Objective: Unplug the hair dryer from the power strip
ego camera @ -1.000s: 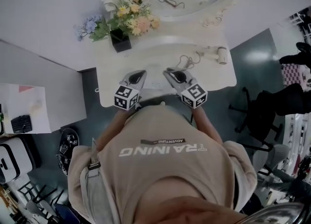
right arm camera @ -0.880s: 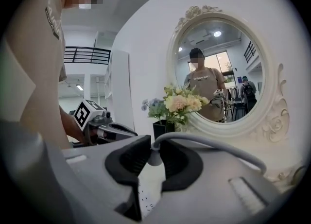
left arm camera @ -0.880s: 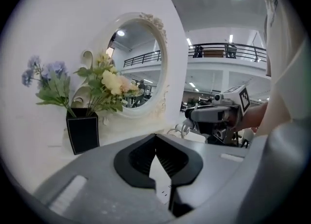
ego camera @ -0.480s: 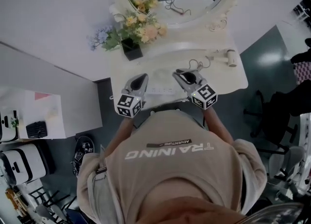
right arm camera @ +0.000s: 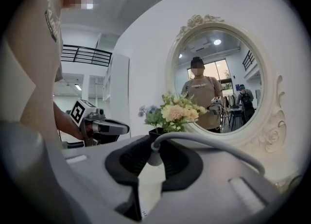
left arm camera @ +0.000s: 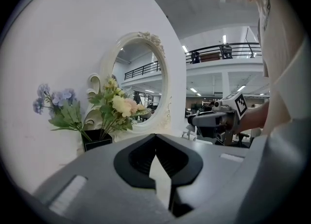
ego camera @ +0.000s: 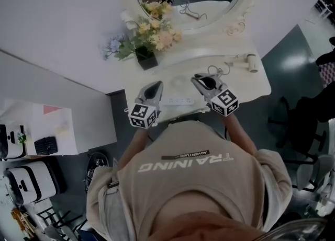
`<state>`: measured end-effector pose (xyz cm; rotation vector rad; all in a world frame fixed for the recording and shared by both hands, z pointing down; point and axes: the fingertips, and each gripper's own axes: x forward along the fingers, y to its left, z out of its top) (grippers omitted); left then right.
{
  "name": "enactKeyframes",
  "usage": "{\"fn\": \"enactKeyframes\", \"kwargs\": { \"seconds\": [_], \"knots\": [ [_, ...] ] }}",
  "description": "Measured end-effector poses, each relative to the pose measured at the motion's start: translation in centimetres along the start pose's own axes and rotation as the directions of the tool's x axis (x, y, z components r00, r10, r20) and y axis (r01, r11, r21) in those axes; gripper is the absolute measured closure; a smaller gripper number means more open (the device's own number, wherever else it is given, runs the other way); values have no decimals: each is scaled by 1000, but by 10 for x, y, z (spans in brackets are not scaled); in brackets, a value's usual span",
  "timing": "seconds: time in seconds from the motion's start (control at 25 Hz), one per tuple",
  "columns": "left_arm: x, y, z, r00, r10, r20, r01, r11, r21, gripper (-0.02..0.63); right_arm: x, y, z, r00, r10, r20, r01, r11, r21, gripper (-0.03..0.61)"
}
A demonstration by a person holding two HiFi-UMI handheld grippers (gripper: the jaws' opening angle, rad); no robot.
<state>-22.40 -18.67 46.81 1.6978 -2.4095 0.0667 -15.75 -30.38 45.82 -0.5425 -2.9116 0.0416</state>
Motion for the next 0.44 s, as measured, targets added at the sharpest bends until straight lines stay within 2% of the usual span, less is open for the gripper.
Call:
{"fn": "enactKeyframes", "kwargs": {
  "seconds": [0.12,0.44],
  "knots": [
    [4,2,0,1000,-2,-13,2,1000,28,607,2,-3,-1,1000,-7,-5,7,1000,6,514],
    [20,6,-1,999,-36,-39,38,998,45,607,12,-12,-9,1000,-24,-10,24,999,31,512]
  ]
}}
